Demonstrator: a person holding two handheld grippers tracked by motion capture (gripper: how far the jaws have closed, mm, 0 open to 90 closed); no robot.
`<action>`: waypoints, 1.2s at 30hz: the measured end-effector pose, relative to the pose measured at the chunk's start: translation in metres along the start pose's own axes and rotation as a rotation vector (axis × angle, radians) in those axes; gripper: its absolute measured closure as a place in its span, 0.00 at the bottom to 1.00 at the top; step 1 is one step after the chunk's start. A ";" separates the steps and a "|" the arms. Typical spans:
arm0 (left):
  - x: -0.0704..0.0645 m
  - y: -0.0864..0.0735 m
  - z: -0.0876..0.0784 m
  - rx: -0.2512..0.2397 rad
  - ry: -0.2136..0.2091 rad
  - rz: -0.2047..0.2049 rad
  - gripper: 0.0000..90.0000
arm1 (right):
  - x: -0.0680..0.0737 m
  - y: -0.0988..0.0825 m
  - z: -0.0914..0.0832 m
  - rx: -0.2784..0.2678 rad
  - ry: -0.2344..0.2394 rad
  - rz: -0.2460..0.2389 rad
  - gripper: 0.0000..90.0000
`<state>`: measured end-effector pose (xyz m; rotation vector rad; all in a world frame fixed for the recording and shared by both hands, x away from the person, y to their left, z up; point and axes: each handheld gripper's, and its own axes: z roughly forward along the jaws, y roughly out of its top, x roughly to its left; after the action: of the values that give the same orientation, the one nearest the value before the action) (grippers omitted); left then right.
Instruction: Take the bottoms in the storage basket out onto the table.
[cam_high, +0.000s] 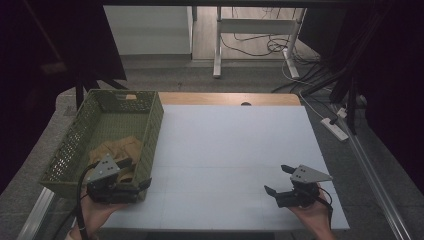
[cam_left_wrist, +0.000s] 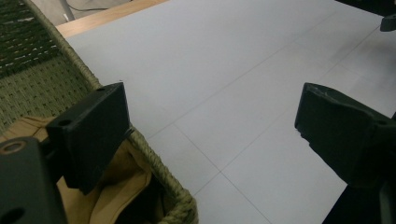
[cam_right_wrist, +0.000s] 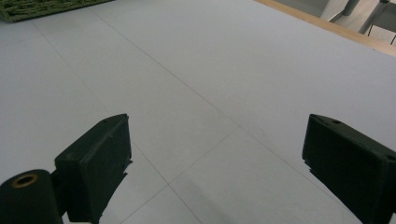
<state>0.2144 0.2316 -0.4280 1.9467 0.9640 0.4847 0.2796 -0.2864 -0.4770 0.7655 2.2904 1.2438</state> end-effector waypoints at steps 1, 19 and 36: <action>0.000 0.001 0.000 -0.003 -0.003 0.000 0.11 | 0.000 0.000 0.000 0.003 0.003 0.000 0.09; 0.002 0.014 0.000 -0.016 -0.007 -0.003 0.11 | -0.001 -0.002 0.004 0.027 0.010 -0.003 0.09; 0.014 0.023 -0.001 -0.002 -0.004 -0.008 0.11 | -0.002 -0.003 0.005 0.031 0.007 -0.002 0.09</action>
<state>0.2325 0.2360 -0.4086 1.9401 0.9686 0.4773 0.2830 -0.2857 -0.4817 0.7704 2.3204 1.2151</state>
